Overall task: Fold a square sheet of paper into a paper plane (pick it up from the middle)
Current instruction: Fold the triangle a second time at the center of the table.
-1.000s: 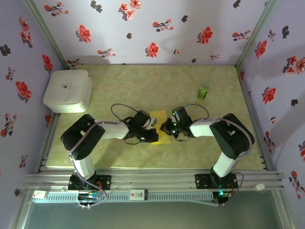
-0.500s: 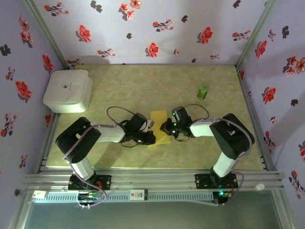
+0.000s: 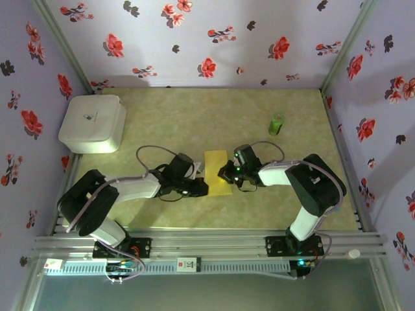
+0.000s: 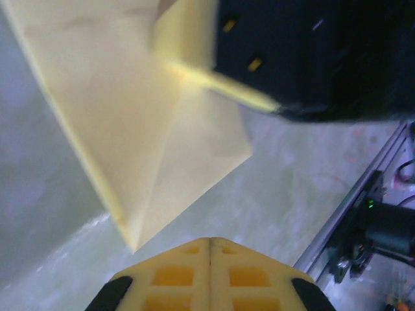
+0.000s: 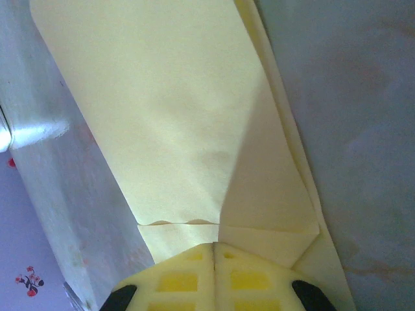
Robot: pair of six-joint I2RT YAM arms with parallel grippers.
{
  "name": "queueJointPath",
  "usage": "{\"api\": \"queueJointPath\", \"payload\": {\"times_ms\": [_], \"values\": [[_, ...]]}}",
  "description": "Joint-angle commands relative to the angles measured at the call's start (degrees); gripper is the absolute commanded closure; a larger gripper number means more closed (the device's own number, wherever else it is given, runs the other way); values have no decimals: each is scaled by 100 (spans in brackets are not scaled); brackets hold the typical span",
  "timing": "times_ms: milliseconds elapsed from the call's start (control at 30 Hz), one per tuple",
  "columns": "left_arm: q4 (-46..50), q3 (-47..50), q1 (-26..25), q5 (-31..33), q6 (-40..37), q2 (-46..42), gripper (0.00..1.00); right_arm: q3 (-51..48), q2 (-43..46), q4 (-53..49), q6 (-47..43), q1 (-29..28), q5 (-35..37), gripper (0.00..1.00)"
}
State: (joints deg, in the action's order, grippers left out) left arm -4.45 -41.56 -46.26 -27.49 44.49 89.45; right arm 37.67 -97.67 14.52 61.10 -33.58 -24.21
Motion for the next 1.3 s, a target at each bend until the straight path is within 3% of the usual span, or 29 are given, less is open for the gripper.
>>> {"api": "queueJointPath", "payload": {"times_ms": [0,333,900,1267], "values": [[136,-418,64,-93,-49,353,99,-103,-277,-671,-47,89,416,100],[329,-869,72,157,-249,1353,99,-128,-229,-653,-37,84,383,100],[114,98,57,417,-120,1356,100,133,502,-543,-299,18,53,99],[187,55,73,411,-135,1363,100,17,-221,-351,-258,-378,86,100]]}}
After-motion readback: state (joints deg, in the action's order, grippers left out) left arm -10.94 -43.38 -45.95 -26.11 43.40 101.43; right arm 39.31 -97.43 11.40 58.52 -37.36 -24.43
